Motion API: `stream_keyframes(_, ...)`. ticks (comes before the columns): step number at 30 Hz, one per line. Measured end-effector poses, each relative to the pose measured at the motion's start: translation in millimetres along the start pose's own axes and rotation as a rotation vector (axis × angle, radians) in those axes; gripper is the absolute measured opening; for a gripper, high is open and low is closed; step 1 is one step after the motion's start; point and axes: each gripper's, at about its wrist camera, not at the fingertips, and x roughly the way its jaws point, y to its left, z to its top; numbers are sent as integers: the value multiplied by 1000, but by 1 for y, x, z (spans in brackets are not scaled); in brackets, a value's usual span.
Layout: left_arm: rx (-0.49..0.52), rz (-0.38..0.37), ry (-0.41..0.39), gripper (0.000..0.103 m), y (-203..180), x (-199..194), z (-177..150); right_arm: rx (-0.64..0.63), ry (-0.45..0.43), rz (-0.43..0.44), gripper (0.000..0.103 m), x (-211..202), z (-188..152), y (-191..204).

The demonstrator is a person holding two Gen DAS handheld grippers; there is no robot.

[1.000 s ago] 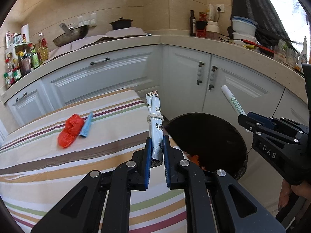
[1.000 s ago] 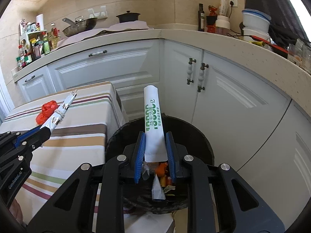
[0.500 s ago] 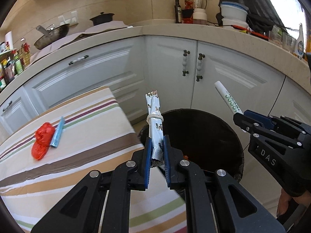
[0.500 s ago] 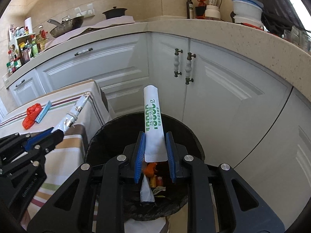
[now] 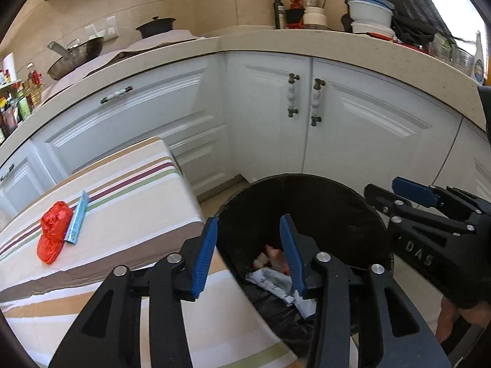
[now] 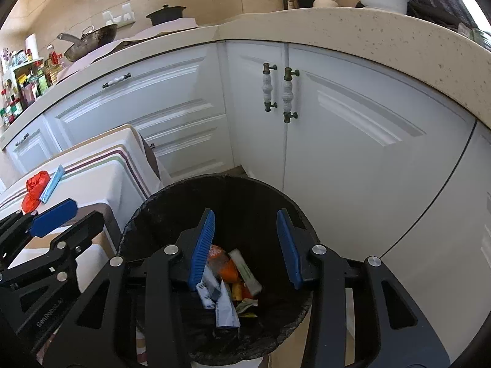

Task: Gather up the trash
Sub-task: 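Move both tools back over the table toward the red bag and blue tube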

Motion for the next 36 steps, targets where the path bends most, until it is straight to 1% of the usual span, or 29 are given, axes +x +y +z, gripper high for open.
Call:
stream_keyframes(3, -21, 22, -5, 44, 10, -6, -2, 2, -6, 6, 41, -2, 2, 4)
stream_keyframes(7, -61, 67, -14, 45, 34, -20, -7, -2, -9, 52, 41, -4, 6, 18)
stream_keyframes(9, -82, 97, -19, 49, 47, -27, -10, -19, -9, 76, 41, -5, 8, 32)
stream_keyframes(11, -104, 130, -20, 50, 63, -34, -15, -41, -4, 106, 41, -4, 9, 50)
stream_keyframes(17, -190, 242, -22, 50, 118, -56, -33, -109, 12, 193, 41, 0, 11, 105)
stream_keyframes(20, -238, 306, -21, 50, 147, -67, -43, -152, 21, 237, 41, 1, 10, 138)
stream_keyframes(27, -333, 402, -19, 50, 205, -88, -67, -216, 38, 313, 41, 5, 13, 199)
stream_keyframes(32, -380, 457, -20, 51, 241, -98, -80, -264, 63, 346, 41, 13, 11, 243)
stream_keyframes(36, -416, 491, -9, 52, 267, -102, -91, -285, 97, 362, 41, 24, 9, 270)
